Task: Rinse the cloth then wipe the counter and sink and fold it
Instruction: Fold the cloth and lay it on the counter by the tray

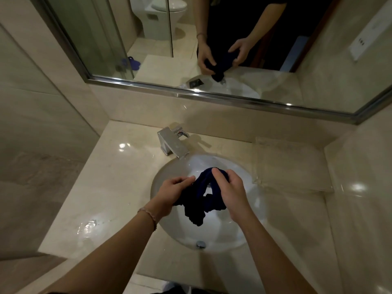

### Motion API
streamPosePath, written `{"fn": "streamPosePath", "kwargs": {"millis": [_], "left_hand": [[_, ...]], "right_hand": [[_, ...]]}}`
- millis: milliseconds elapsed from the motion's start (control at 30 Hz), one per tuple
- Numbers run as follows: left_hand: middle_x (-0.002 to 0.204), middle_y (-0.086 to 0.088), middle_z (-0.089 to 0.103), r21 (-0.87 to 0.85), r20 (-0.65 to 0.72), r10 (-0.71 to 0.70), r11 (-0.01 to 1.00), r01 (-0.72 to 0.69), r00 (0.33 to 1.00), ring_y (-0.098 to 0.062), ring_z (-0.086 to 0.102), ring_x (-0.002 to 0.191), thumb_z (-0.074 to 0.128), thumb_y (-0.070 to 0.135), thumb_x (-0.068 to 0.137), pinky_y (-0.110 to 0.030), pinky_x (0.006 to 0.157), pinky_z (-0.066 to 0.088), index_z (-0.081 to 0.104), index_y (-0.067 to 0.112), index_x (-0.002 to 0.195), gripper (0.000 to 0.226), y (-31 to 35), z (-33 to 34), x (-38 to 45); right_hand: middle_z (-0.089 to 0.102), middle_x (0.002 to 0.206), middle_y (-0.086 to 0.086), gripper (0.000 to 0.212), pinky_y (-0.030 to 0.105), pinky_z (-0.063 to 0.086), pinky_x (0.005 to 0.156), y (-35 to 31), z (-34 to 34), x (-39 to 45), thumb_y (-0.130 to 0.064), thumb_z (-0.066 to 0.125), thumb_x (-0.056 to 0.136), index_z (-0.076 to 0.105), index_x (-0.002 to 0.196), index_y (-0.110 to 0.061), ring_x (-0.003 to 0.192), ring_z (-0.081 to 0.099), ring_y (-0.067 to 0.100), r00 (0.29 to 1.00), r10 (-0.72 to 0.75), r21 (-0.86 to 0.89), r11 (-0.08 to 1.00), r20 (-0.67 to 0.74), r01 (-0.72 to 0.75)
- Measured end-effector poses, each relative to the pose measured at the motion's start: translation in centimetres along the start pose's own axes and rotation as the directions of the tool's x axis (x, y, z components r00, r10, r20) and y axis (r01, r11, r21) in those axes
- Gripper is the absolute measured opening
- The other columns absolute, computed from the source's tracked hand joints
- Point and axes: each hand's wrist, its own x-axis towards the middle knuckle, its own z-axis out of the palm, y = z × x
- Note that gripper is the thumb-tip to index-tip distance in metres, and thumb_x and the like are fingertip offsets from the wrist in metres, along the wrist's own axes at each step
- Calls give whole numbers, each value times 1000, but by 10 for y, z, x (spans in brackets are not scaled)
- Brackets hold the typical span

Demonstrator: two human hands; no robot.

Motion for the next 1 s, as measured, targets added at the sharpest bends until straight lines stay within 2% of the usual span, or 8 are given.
{"fn": "streamPosePath", "kwargs": {"millis": [67,167,233,400,500,600,800,1000], "left_hand": [[85,-3,74,-3,-61,-7,1000,7,998,-12,63,55,63,54,95,-23,48,46,75,12,108,46,-5,1,-3],[105,-4,76,-46,-76,51,997,-54,996,-21,73,83,48,81,85,-32,65,58,74,16,113,74,-1,4,-14],[112,-2,74,-55,-57,116,991,-119,992,-22,67,80,37,90,82,-30,59,51,72,18,117,88,5,9,-20],[108,-8,71,-81,-36,170,982,-172,985,-21,69,95,30,71,98,-26,73,48,65,15,114,68,12,29,-35],[105,4,75,-181,25,127,976,-120,992,-9,72,95,30,64,103,-23,75,54,66,24,115,55,14,33,-41],[105,-1,78,-251,113,107,965,-76,988,-17,75,96,39,61,103,-32,81,59,71,22,119,53,13,33,-42],[89,-16,74,-250,-205,231,927,-279,951,-23,71,79,53,39,104,-30,67,58,70,6,103,37,17,39,-39],[89,-21,69,-143,-317,293,926,-350,902,-42,68,89,42,45,107,-58,85,58,66,10,95,45,28,24,-41]], "right_hand": [[69,95,8,33,33,59,71,-4,8,-3,-41,70,91,62,101,-10,83,69,21,1000,2,52,999,17,-3],[70,100,7,31,42,61,84,-7,22,-8,-43,72,89,64,102,-16,92,69,23,1000,13,78,997,11,-14],[69,100,8,29,43,60,84,-9,28,-10,-42,69,92,63,103,-16,91,69,23,1000,8,89,996,-12,-7],[65,101,18,27,59,58,78,-12,41,-14,-40,63,97,59,101,-13,89,68,37,996,-32,102,994,-86,41],[64,99,15,25,54,57,82,-12,44,-17,-40,60,98,59,99,-14,89,66,31,992,-46,98,993,-113,58],[69,95,8,20,48,59,84,-9,44,-19,-38,60,99,62,95,-19,92,68,27,993,-60,111,991,-107,72],[73,92,2,13,28,57,71,-6,35,-22,-31,63,98,67,99,-19,86,70,17,989,-98,137,984,-113,114],[71,97,6,16,29,58,67,-5,13,-22,-21,68,94,67,103,-8,89,69,19,974,-18,277,957,-225,81]]}}
